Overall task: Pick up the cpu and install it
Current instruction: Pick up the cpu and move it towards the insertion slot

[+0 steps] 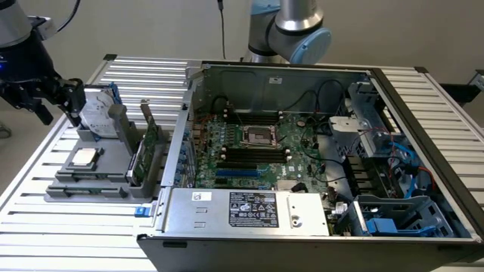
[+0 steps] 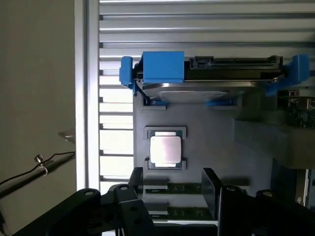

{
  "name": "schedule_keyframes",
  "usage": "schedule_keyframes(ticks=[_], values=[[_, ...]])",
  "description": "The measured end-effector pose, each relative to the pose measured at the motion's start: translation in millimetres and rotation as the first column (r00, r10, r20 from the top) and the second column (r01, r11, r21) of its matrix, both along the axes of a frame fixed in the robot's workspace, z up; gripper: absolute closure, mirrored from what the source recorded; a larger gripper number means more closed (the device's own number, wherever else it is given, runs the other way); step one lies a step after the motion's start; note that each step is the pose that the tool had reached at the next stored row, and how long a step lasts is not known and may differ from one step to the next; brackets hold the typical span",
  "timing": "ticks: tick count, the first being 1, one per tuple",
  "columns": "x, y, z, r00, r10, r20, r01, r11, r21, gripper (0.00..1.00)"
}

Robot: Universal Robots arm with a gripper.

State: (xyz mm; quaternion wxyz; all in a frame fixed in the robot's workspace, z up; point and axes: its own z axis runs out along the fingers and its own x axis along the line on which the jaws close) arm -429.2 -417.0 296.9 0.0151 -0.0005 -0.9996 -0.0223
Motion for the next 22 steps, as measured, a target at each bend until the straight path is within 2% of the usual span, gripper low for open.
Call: schedule_keyframes(ticks=[7, 8, 9, 22], values=[[-0.1, -5.0, -12.8, 1.0, 0.001, 0.0, -0.001, 1.0, 0.0, 0.38], [-0.1, -5.3, -14.6, 1.0, 0.001, -0.0001, -0.001, 1.0, 0.0, 0.33], [0.0, -5.7, -16.4, 1.0, 0.001, 0.0, -0.001, 1.0, 0.0, 0.33], [0.2, -7.2, -40.1, 1.0, 0.004, 0.0, -0.004, 1.0, 0.0, 0.33]])
